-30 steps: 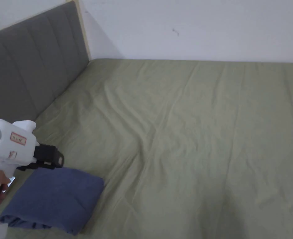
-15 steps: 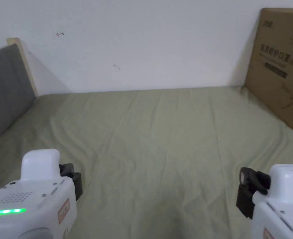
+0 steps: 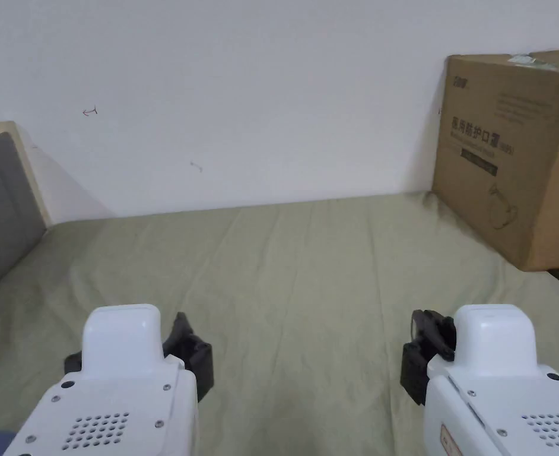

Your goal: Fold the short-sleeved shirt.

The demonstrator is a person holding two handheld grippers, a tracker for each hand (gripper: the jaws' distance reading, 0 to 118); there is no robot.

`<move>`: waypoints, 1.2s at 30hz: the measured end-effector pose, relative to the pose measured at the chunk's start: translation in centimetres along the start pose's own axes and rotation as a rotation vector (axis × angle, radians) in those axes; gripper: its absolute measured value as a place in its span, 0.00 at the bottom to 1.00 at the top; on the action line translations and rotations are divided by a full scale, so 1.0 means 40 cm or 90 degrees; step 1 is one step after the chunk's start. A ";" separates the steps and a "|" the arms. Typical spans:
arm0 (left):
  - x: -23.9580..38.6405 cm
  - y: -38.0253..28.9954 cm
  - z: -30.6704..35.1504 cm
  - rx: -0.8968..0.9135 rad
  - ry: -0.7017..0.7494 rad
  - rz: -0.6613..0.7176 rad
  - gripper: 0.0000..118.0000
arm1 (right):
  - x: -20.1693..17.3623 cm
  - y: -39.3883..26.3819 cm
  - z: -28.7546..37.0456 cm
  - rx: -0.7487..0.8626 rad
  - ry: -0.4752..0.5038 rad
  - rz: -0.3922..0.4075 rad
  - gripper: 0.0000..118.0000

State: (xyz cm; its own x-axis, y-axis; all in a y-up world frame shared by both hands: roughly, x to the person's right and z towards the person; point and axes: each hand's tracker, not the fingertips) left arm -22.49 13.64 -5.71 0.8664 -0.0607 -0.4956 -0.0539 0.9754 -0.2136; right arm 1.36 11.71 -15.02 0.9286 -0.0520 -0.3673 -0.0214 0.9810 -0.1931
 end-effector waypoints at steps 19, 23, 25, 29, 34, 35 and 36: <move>-0.051 0.069 0.007 -0.053 -0.049 0.017 1.00 | 0.034 0.029 -0.015 0.009 0.026 -0.039 1.00; -0.051 0.067 0.006 -0.047 -0.016 0.033 1.00 | 0.032 0.028 -0.019 -0.001 0.028 -0.033 1.00; -0.049 0.064 0.007 -0.033 -0.019 0.029 1.00 | 0.027 0.023 -0.019 -0.002 0.025 -0.023 1.00; -0.031 0.068 0.012 -0.029 -0.013 0.018 1.00 | 0.020 0.019 -0.021 -0.007 0.027 -0.018 1.00; -0.021 0.061 0.006 -0.015 -0.019 0.004 1.00 | 0.014 0.017 -0.022 -0.011 0.031 -0.013 1.00; -0.022 0.063 0.005 -0.018 -0.018 0.004 1.00 | 0.013 0.016 -0.020 -0.010 0.029 -0.011 1.00; -0.025 0.063 0.003 -0.022 -0.024 0.007 1.00 | 0.013 0.016 -0.018 -0.009 0.029 -0.009 1.00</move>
State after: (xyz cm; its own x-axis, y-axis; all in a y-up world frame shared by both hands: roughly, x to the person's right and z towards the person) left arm -23.41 16.20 -5.66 0.8838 -0.0413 -0.4661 -0.0800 0.9681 -0.2373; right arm 1.55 12.19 -15.99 0.9112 -0.0748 -0.4051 -0.0139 0.9772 -0.2117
